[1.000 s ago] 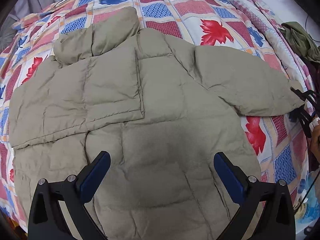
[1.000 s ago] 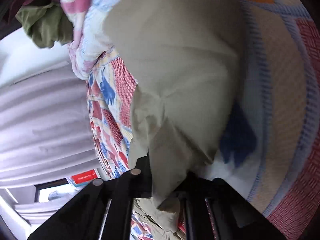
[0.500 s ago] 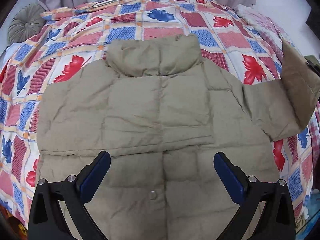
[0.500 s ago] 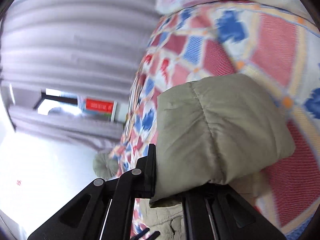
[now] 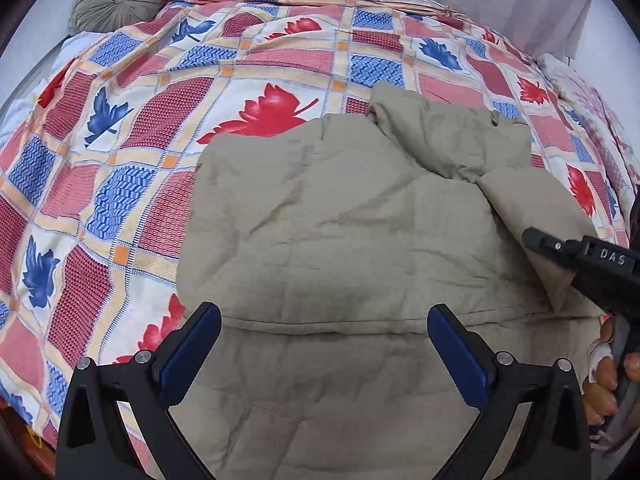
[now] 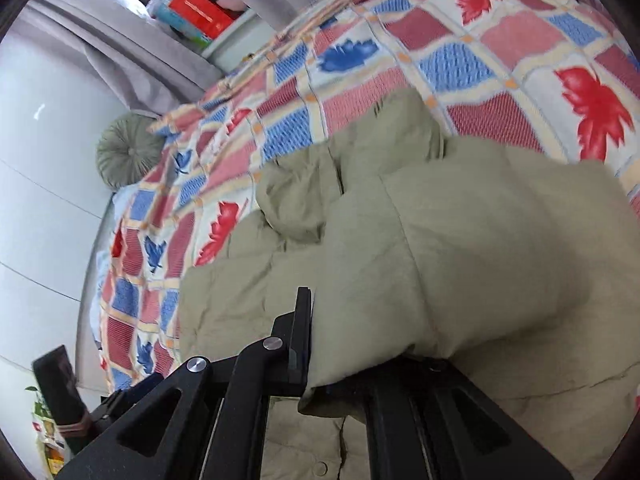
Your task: Fold large clothes
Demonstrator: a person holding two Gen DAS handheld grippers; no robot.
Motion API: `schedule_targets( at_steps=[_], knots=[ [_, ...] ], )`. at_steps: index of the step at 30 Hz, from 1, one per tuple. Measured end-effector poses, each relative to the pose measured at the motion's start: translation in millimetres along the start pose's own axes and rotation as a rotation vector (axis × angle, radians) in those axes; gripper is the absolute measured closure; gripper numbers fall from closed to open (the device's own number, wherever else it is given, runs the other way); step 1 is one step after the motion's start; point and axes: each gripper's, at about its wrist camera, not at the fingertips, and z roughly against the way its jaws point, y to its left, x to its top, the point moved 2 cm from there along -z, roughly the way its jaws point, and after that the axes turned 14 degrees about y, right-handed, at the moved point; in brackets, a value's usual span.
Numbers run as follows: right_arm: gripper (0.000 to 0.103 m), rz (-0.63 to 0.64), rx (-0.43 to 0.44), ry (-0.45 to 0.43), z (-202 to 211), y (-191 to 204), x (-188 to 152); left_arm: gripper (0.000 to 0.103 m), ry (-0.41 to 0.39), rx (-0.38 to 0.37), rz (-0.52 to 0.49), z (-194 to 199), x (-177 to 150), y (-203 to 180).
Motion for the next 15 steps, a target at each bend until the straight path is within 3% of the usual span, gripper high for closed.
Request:
schedule_targets(
  at_steps=[6, 9, 12, 13, 15],
  knots=[
    [0.094, -0.176, -0.033, 0.069, -55.3, -29.1, -22.2, 0.0, 0.023, 0.019, -0.053, -16.6, 4.5, 11.1],
    [0.084, -0.201, -0.025, 0.08, -58.0, -36.7, -25.7, 0.0, 0.041, -0.002, -0.06, -23.5, 2.8, 6.9],
    [0.061, -0.212, -0.009, 0.086, -48.8, -31.5, -26.7, 0.0, 0.047, -0.028, -0.061, -26.5, 2.8, 2.4],
    [0.048, -0.203, 0.006, 0.082, -41.3, -28.4, -29.3, 0.0, 0.046, -0.036, -0.06, -26.9, 3.8, 1.9],
    [0.043, -0.184, 0.025, 0.066, -25.2, -23.5, -35.4, 0.0, 0.047, -0.05, -0.05, -27.2, 5.5, 2.4]
  ],
)
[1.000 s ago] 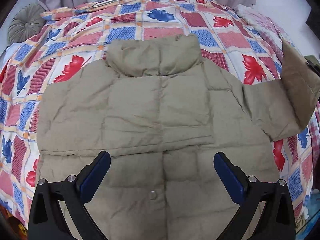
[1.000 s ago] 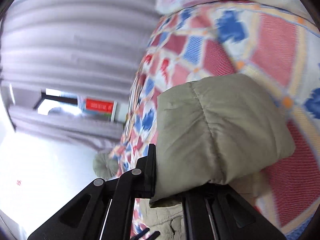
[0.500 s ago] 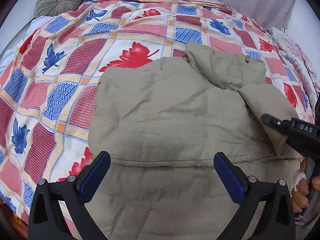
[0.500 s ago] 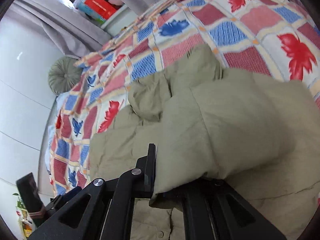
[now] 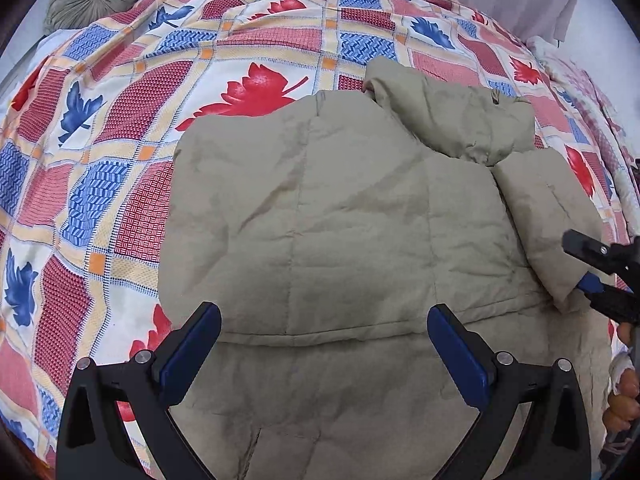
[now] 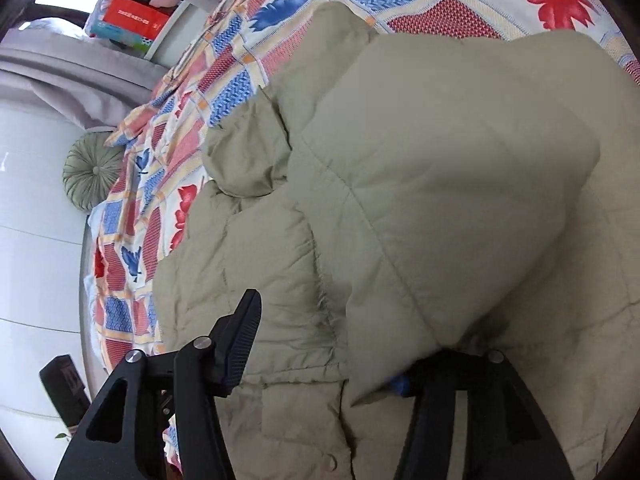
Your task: Fold large clothes
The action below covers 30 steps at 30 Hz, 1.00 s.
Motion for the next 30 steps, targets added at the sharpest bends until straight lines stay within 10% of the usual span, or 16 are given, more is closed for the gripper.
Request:
schedule_targets(
  at_steps=[9, 12, 19, 24, 28, 30],
  knots=[
    [0.043, -0.239, 0.133, -0.135, 58.8, -53.2, -8.0, 0.0, -0.024, -0.076, 0.043, 7.6, 11.8, 14.1],
    [0.088, -0.292, 0.166, -0.163, 58.7, -53.2, 11.4, 0.0, -0.029, -0.192, 0.061, 16.3, 14.4, 21.7],
    [0.093, 0.111, 0.072, -0.118, 28.6, 56.5, 20.5, 0.0, -0.059, -0.393, 0.099, 30.8, 21.1, 37.1],
    [0.09, 0.335, -0.152, 0.035, -31.5, 101.2, -17.3, 0.0, -0.032, -0.477, 0.104, 25.3, 24.0, 31.2],
    [0.045, 0.351, -0.173, 0.127, -44.7, 92.2, -44.5, 0.0, 0.014, -0.524, 0.094, 11.8, 28.5, 15.6],
    [0.038, 0.371, -0.189, 0.115, -31.7, 81.0, -56.5, 0.0, 0.037, -0.538, 0.084, 2.7, 32.0, 6.5]
  ],
)
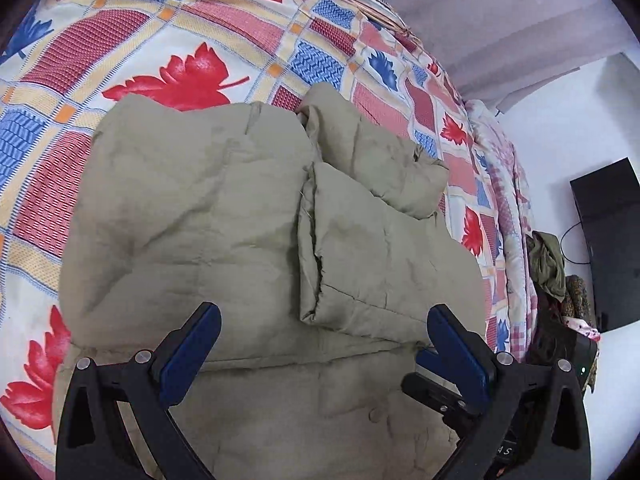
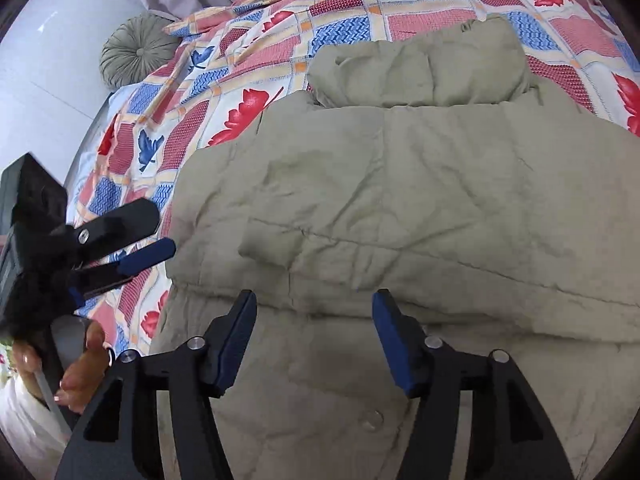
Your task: Fold large clothes
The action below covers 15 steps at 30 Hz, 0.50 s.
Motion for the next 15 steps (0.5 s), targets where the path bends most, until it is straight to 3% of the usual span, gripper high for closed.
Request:
schedule_targets(
  at_steps=[4, 7, 9, 11, 12, 15],
  knots=[
    [0.04, -0.043, -0.123, -0.021, 28.7, -43.6, -32.3, 0.0, 0.038, 0.039, -0.014, -28.9, 10.4, -7.4],
    [0.082, -0.133, -0.207, -0.017, 46.9, -93.0, -49.7, 0.005, 0.055, 0.063, -0.034, -50.9, 22.8, -17.8],
    [0.084, -0.207, -0.245, -0.015, 53.2, -129.7, -60.5, 0.03, 0.082, 0.068, -0.045, -67.3, 30.9, -25.0],
    [0.089, -0.271, -0.272, -0.035, 61.0, -160.4, -69.1, 0.085, 0.132, 0.07, -0.04, -84.3, 39.5, -30.8],
    [0.089, -0.299, -0.279, -0.054, 64.8, -171.8, -71.3, 0.092, 0.145, 0.061, -0.042, -89.4, 41.8, -34.7],
    [0.089, -0.385, -0.302, -0.107, 75.1, -202.7, -72.0, 0.093, 0.06, 0.057, -0.062, -72.3, 40.8, -50.9]
  ],
)
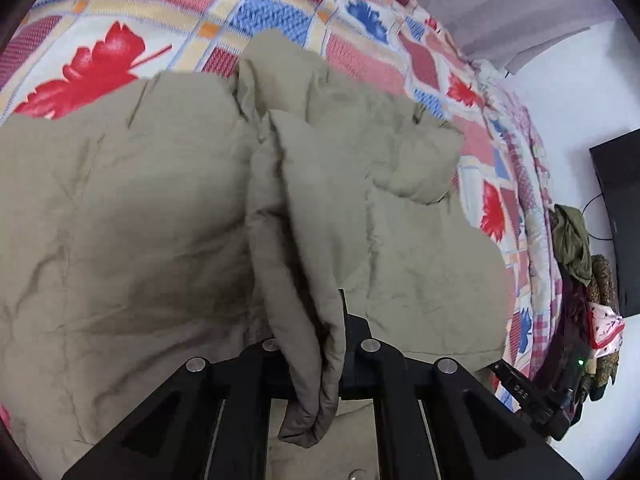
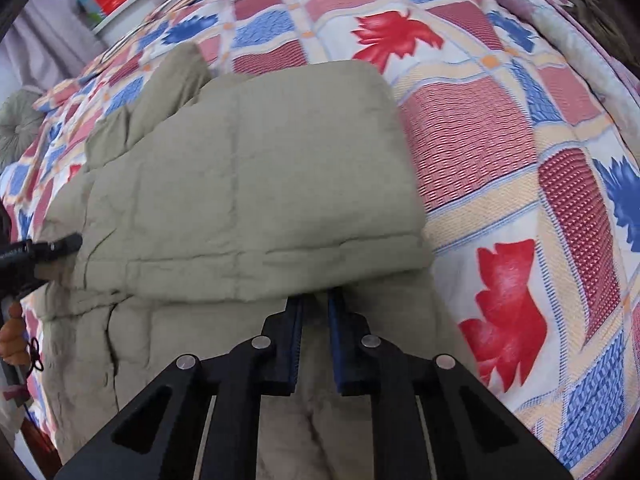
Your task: Fold large clothes
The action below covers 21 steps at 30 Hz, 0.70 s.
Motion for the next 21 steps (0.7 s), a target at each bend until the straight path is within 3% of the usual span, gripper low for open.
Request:
schedule_targets(
  at_steps=[4, 8, 10, 13, 16, 21],
  knots=[
    [0.093, -0.058, -0.077, -0.053, 7.2, -23.9, 19.2, 0.093, -0.071, 0.002, -0.05, 36.9, -17.5, -4.6],
    [0.093, -0.006, -0.11, -0.128, 26.7, -10.5, 27.7, 0.093, -0.007, 0.142, -0.088, 19.2, -30.0, 9.9],
    [0.093, 0.033, -0.144, -0.111, 17.2, 0.6, 29.4, 0.093, 0.024, 0.195, -0.074, -0.1, -30.5, 24.2],
    [0.093, 0.014, -0.143, -0.031, -12.3, 0.9, 26.8, 0.092, 0.025, 0.185, -0.04, -9.1, -32.2, 36.5],
    [0.093, 0.001, -0.131, -0.018, -23.6, -3.2, 23.7, 0.088, 0.02, 0.184, -0.019, 2.3, -33.1, 41.1],
    [0.093, -0.005, -0.11, 0.007, -13.6, -4.6, 21.0, 0.087, -0.034, 0.301, 0.006, 47.6, -37.4, 55.9]
  ],
)
